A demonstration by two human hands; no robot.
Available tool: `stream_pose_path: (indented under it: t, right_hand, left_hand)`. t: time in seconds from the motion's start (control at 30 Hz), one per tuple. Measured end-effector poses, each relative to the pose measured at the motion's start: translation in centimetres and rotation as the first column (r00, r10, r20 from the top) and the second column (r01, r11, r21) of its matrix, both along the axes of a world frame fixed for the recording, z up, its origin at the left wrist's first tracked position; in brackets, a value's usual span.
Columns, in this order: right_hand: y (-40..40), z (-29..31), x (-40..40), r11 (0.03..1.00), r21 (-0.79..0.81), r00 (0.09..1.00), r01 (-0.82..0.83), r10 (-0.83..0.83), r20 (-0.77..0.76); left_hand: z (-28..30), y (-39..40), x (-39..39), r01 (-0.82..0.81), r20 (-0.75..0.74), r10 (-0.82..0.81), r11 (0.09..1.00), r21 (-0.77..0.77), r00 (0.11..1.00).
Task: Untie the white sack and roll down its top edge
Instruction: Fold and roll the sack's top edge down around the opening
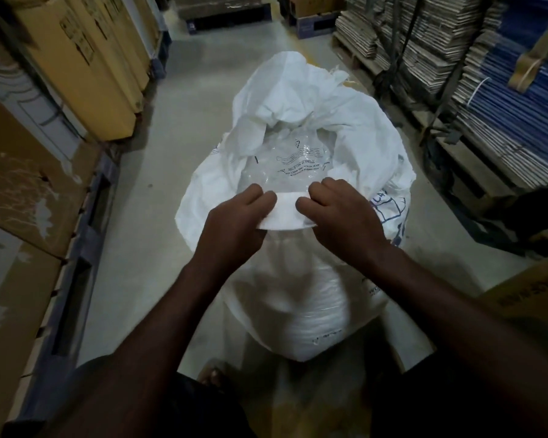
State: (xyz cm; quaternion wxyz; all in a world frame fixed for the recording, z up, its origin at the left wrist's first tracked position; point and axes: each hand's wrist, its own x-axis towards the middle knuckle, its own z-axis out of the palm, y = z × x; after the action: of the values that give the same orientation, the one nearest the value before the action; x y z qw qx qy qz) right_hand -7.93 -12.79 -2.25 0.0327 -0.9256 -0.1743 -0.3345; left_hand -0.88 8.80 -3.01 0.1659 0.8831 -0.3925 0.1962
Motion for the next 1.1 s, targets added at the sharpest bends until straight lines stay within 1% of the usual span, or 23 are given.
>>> stream_pose_path:
  t: [0.07,0.13,0.2,0.27,0.3,0.33,0.37,0.4,0.43,0.47,0.57,0.6,0.63,0.7,0.77,0.8,0.87,0.93,1.0,1.07,1.1]
  right_hand:
    - [-0.3,-0.6,-0.1,0.999,0.03,0.986,-0.045,0.049,-0.158]
    - [-1.4,-1.1,-0.6,0.996,0.077,0.931,-0.054,0.078,-0.358]
    - [-2.6,-1.2,-1.6,0.994,0.1,0.856,-0.031,0.078,-0.51]
    - [-3.7,-0.8,-2.2,0.993,0.116,0.84,-0.002,0.064,-0.539]
    - [-4.2,-0.4,-2.3,0.99,0.143,0.838,0.009,0.07,-0.54]
    - [-4.6,0.2,-2.3,0.982,0.19,0.825,0.017,0.093,-0.558]
    - [-5.0,0.9,-2.3,0.968,0.252,0.799,0.022,0.134,-0.586]
    - [-5.5,1.5,-2.2,0.952,0.304,0.773,0.02,0.178,-0.609]
    - [-5.9,2.1,-2.1,0.944,0.328,0.755,0.018,0.202,-0.624]
    - [-6.3,2.7,-2.0,0.94,0.34,0.747,0.016,0.215,-0.629]
    - [-7.8,3.6,-1.7,0.932,0.363,0.761,0.016,0.225,-0.609]
    - [-8.3,3.6,-1.6,0.946,0.322,0.769,0.024,0.188,-0.611]
    - [-8.9,3.4,-1.3,0.968,0.246,0.775,0.043,0.123,-0.62]
    - [-10.2,2.7,-0.5,0.992,0.071,0.764,0.104,-0.034,-0.644]
    - [-11.2,2.2,0.4,0.986,-0.038,0.756,0.162,-0.149,-0.637]
    - [-11.4,2.1,0.7,0.981,-0.059,0.761,0.185,-0.181,-0.623]
    - [-11.3,1.6,1.2,0.974,-0.04,0.79,0.224,-0.206,-0.578]
    - [-10.7,0.9,1.7,0.97,-0.02,0.833,0.244,-0.22,-0.508]
    - [-9.7,0.2,2.1,0.961,-0.001,0.857,0.277,-0.247,-0.452]
    - [-8.3,-0.1,2.0,0.948,0.02,0.871,0.318,-0.285,-0.399]
    - [-7.5,-0.1,1.9,0.942,0.027,0.879,0.335,-0.302,-0.368]
  left_hand:
    - [-0.8,-0.3,-0.3,-0.134,-0.026,0.135,0.991,0.026,0.99]
    - [-1.7,-0.4,-0.5,-0.2,-0.098,0.203,0.979,0.041,0.974]
    - [-1.9,-0.6,-0.7,-0.169,-0.177,0.178,0.983,0.066,0.968]
    - [-1.8,-0.8,-1.1,-0.068,-0.23,0.091,0.992,0.107,0.969]
    - [-1.7,-1.0,-1.6,-0.038,-0.196,0.068,0.988,0.152,0.978]
    - [-1.4,-1.2,-2.0,-0.038,-0.123,0.062,0.981,0.192,0.991]
    - [-1.1,-1.7,-2.3,-0.055,-0.046,0.065,0.978,0.2,0.997]
    - [-0.7,-2.5,-2.4,-0.068,-0.001,0.07,0.982,0.179,0.998]
    - [-0.2,-3.5,-2.5,-0.06,0.006,0.06,0.987,0.15,0.998]
    - [0.2,-4.5,-2.6,-0.036,-0.017,0.039,0.989,0.141,0.999]
    - [0.7,-7.3,-2.8,0.039,-0.16,-0.01,0.982,0.184,0.987]
    - [0.6,-7.9,-2.8,0.046,-0.209,-0.006,0.981,0.186,0.978]
    - [0.6,-8.3,-2.7,0.04,-0.248,0.007,0.982,0.186,0.969]
    - [0.6,-8.7,-2.3,0.015,-0.279,0.047,0.976,0.216,0.959]
    - [0.6,-8.9,-1.9,-0.014,-0.259,0.083,0.966,0.258,0.962]
    - [0.5,-8.9,-1.9,-0.031,-0.232,0.096,0.963,0.268,0.968]
    - [-0.1,-8.9,-1.9,-0.083,-0.179,0.133,0.961,0.263,0.975]
    - [-0.8,-8.6,-1.9,-0.138,-0.164,0.175,0.966,0.218,0.971]
    - [-1.5,-7.8,-1.6,-0.188,-0.124,0.214,0.964,0.189,0.969]
    - [-2.2,-7.0,-1.3,-0.207,-0.048,0.222,0.955,0.21,0.974]
    - [-2.3,-6.6,-1.4,-0.191,-0.054,0.204,0.963,0.192,0.977]
